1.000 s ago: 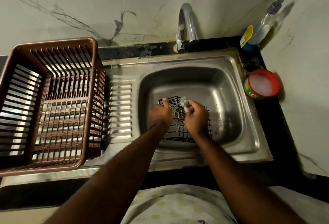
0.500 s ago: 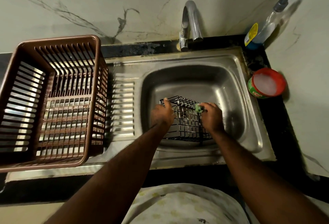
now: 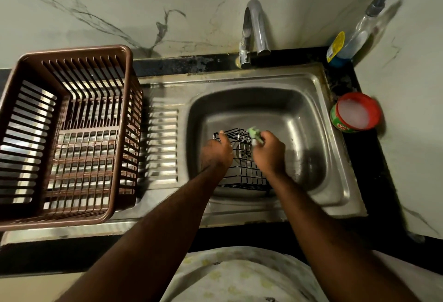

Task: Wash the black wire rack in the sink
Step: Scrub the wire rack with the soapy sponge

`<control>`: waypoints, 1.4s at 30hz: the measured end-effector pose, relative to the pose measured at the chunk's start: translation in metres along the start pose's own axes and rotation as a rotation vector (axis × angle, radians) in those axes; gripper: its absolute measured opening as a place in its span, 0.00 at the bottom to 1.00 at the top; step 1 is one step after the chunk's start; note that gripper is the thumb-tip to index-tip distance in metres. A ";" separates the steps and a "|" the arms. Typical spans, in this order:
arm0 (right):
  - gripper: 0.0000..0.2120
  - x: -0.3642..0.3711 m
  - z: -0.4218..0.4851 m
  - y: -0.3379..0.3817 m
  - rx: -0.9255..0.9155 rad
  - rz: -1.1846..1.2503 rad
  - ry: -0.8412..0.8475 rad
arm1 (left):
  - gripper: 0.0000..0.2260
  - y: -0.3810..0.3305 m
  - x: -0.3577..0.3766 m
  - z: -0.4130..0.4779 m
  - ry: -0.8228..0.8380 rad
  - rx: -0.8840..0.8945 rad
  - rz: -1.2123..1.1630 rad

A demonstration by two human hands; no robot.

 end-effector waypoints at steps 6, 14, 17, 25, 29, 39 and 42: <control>0.12 0.020 -0.015 0.031 -0.225 -0.066 -0.031 | 0.30 0.008 0.003 0.003 -0.005 -0.015 -0.082; 0.09 0.004 0.019 -0.019 0.049 -0.158 -0.049 | 0.26 0.007 -0.001 0.002 0.005 0.024 0.011; 0.09 -0.012 0.038 -0.053 0.250 -0.220 -0.027 | 0.23 0.002 -0.003 -0.001 0.018 0.069 0.093; 0.05 -0.010 0.045 -0.038 0.167 -0.091 0.002 | 0.33 -0.002 0.004 0.004 -0.017 -0.003 -0.013; 0.04 0.008 0.021 0.022 -0.125 0.063 -0.044 | 0.30 -0.005 0.001 0.005 0.006 0.014 0.027; 0.05 0.022 0.006 0.017 -0.308 -0.219 0.002 | 0.29 0.003 -0.001 0.007 0.040 0.007 0.049; 0.06 0.016 0.014 -0.019 -0.132 -0.327 0.048 | 0.23 0.006 -0.004 0.003 0.062 -0.007 0.060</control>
Point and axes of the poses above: each hand's wrist, its own z-axis towards the middle knuckle, its own x-axis out of the palm, y = z × x, the point moved 4 cm from there along z, towards the middle knuckle, and after that the axes turned 14 degrees about y, right-handed, at the moved point
